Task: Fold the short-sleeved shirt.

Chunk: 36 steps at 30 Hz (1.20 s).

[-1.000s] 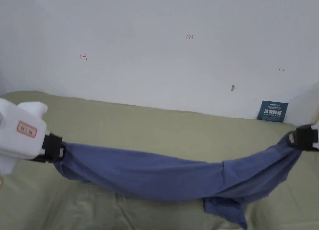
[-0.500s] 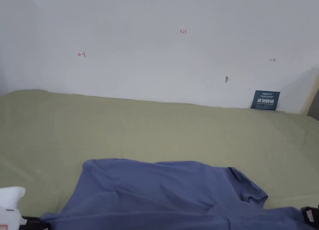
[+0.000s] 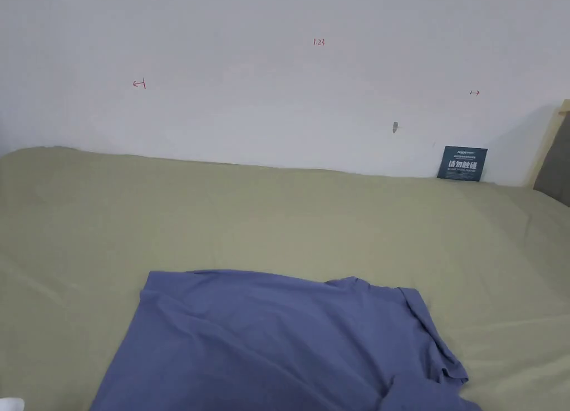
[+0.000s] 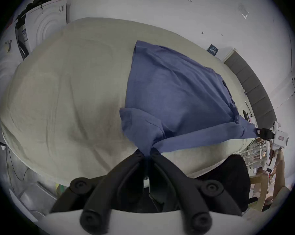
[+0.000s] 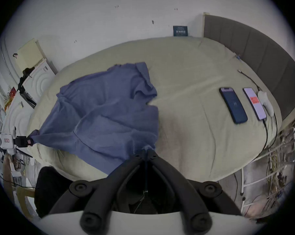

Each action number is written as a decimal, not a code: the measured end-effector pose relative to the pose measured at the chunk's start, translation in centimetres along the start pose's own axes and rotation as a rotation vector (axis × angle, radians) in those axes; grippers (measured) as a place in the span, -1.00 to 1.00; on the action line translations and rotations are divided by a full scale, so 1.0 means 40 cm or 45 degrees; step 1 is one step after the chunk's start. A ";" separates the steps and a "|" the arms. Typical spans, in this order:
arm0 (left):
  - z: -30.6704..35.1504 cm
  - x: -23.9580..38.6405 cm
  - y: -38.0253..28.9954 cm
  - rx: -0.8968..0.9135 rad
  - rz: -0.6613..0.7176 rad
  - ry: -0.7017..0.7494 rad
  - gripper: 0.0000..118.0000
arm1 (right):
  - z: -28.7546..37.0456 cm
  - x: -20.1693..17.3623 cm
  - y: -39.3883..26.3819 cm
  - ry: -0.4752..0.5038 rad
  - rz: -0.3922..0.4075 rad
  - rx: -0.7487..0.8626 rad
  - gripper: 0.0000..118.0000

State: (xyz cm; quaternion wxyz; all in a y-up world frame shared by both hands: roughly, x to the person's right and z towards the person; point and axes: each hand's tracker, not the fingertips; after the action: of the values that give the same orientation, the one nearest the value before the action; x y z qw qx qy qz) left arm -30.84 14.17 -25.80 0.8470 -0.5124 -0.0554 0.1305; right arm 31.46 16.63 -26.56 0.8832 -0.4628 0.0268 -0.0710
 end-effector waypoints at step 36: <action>0.016 -0.001 -0.035 0.131 -0.014 0.218 -0.29 | 0.001 -0.107 0.008 -0.060 0.057 -0.025 -1.00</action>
State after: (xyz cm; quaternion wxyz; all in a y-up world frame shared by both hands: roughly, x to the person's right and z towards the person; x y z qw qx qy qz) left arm -30.79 14.08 -24.26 0.8744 -0.4774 0.0211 0.0841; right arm 27.25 17.48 -26.88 0.8804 -0.4723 0.0172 -0.0400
